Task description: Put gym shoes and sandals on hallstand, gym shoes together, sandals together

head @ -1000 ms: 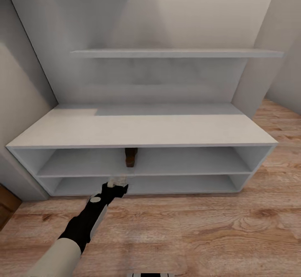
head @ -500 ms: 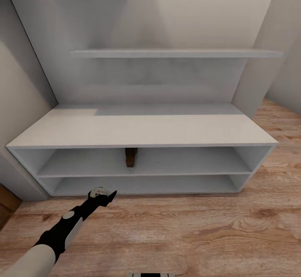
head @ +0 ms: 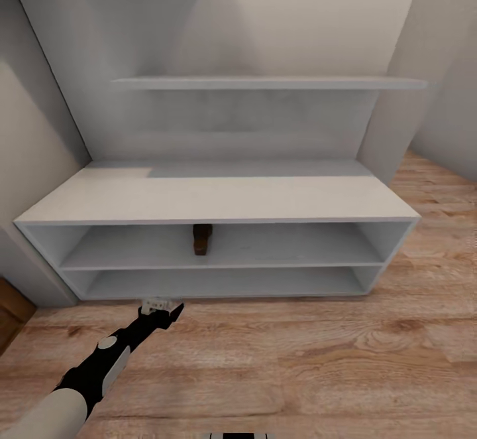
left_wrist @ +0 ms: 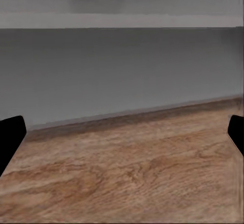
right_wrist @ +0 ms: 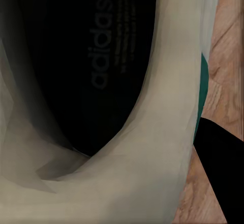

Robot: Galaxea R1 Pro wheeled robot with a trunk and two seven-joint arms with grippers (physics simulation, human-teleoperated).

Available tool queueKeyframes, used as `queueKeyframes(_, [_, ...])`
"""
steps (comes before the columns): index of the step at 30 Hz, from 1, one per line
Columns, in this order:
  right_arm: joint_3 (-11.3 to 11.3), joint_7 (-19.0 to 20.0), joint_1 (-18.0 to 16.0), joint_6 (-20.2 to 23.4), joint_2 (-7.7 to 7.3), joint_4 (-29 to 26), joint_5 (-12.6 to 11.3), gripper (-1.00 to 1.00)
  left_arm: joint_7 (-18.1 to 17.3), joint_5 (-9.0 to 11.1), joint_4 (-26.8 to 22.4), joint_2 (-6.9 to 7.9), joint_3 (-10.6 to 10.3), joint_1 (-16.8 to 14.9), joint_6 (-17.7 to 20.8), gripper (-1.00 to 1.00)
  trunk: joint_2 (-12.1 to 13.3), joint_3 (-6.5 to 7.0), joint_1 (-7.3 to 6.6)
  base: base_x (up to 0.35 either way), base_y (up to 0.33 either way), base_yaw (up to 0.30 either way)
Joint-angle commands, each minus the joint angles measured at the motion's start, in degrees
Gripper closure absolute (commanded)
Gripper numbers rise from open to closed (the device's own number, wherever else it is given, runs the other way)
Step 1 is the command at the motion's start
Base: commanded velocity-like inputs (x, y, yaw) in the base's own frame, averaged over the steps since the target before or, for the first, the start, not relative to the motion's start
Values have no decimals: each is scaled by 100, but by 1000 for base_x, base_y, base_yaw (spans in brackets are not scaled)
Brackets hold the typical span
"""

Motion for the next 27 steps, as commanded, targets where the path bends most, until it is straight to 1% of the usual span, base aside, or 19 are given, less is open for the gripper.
queueKeyframes(1, [-10, 4, -6, 29, 1, -2, -27, 100, 2, 59, 5, 5, -43, -4, -20, -100, -2, -4, -4, -278, -187, 0])
queueKeyframes(8, [-10, 4, -6, 30, 0, -2, -27, 100, 2, 60, 6, 0, -43, -4, -20, -100, -2, -4, -4, -290, -168, 0])
queueKeyframes(14, [-9, 4, -6, 30, 1, -2, -27, 100, 2, 60, 6, -1, -43, -5, -20, -100, -2, -4, -4, -294, -33, 0])
queueKeyframes(27, [5, 4, -6, 29, 17, -2, -27, 100, -6, 60, 12, 24, -36, -6, -20, -100, -2, -4, -4, -21, -1, 0])
